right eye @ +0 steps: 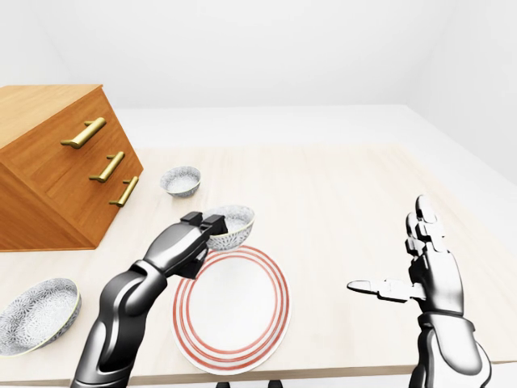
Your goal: Put the bowl in the middle on the plate.
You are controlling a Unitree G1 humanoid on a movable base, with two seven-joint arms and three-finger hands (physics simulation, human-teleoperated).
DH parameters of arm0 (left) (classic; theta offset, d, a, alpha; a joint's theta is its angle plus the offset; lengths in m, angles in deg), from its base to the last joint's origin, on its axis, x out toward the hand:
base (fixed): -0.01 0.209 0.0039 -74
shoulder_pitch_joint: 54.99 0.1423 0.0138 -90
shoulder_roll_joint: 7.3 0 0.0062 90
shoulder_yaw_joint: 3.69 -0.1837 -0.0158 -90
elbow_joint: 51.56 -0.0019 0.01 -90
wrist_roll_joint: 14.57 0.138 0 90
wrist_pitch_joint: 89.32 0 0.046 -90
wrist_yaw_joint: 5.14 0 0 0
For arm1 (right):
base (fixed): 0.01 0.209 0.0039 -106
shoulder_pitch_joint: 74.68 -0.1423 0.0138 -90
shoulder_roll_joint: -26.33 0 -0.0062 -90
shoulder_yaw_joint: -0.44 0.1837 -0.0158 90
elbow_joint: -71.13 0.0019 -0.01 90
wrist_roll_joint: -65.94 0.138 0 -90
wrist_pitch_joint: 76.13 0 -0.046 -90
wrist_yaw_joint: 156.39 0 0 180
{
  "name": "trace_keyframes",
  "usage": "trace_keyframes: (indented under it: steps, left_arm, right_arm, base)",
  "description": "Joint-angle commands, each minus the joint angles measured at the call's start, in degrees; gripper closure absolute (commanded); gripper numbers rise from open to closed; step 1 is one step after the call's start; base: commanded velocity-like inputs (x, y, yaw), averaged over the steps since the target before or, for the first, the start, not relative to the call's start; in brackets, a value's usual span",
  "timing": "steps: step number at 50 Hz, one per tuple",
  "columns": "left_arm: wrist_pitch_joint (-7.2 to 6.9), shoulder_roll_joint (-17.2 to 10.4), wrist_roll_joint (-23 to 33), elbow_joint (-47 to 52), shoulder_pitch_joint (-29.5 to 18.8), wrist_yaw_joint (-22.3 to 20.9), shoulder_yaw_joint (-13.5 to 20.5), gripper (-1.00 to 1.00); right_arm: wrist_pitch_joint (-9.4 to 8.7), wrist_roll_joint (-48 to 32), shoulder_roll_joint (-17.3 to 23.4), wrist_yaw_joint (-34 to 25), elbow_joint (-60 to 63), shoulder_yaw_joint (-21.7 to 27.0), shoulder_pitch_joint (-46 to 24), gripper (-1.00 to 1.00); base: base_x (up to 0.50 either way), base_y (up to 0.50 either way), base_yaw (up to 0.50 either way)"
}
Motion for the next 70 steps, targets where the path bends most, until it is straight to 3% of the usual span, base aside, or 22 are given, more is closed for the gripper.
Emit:
trace_keyframes:
  steps: [1, 6, 11, 17, 27, 35, 41, 56, 70]
  left_arm:
    - [0.0, 0.3, 5.72, 3.38, 4.0, 4.45, -1.09, 1.0]
    - [0.0, -0.12, 6.12, 4.33, 6.67, 6.85, -1.7, 1.0]
    - [0.0, -0.98, 8.57, 5.37, 8.97, 13.21, -2.08, 1.0]
    - [0.0, -1.44, 10.64, 5.15, 10.56, 17.96, -1.98, 1.0]
    - [0.0, -1.58, 14.55, 5.25, 11.97, 21.99, -2.76, 1.0]
    - [0.0, -2.34, 16.41, 4.76, 13.58, 23.19, -4.65, 1.0]
    - [0.0, -2.36, 14.84, 5.36, 15.79, 23.81, -6.86, 1.0]
    - [0.0, -2.93, 13.59, 6.37, 17.85, 22.88, -8.28, 1.0]
    - [0.0, -5.46, 18.43, 6.23, 23.31, 28.53, -13.16, 1.0]
  right_arm:
    - [0.0, -0.18, 0.04, 0.04, -0.42, -0.23, -0.03, -1.0]
    - [0.0, -0.15, 0.03, 0.09, -0.41, -0.25, 0.0, -1.0]
    - [0.0, -0.15, -0.01, 0.03, -0.08, -0.2, 0.09, -1.0]
    - [0.0, -0.23, -0.04, -0.04, 0.11, -0.18, 0.09, -1.0]
    - [0.0, -0.38, -0.06, -0.16, -0.24, -0.2, 0.05, -1.0]
    - [0.0, -0.41, -0.1, -0.27, 0.15, -0.19, 0.11, -1.0]
    - [0.0, -0.41, -0.09, -0.36, 0.74, -0.09, 0.16, -1.0]
    - [0.0, -0.82, -0.1, -0.43, 0.21, -0.29, 0.13, -1.0]
    - [0.0, -0.96, -0.03, -0.46, 0.12, -0.37, 0.02, -1.0]
  base:
    - [0.0, 0.0, 0.0]
    - [0.0, 0.0, 0.0]
    - [0.0, 0.0, 0.0]
    - [0.0, 0.0, 0.0]
    - [0.0, 0.0, 0.0]
    - [0.0, 0.0, 0.0]
    - [0.0, 0.0, 0.0]
    - [0.0, 0.0, 0.0]
    - [0.0, 0.0, 0.0]
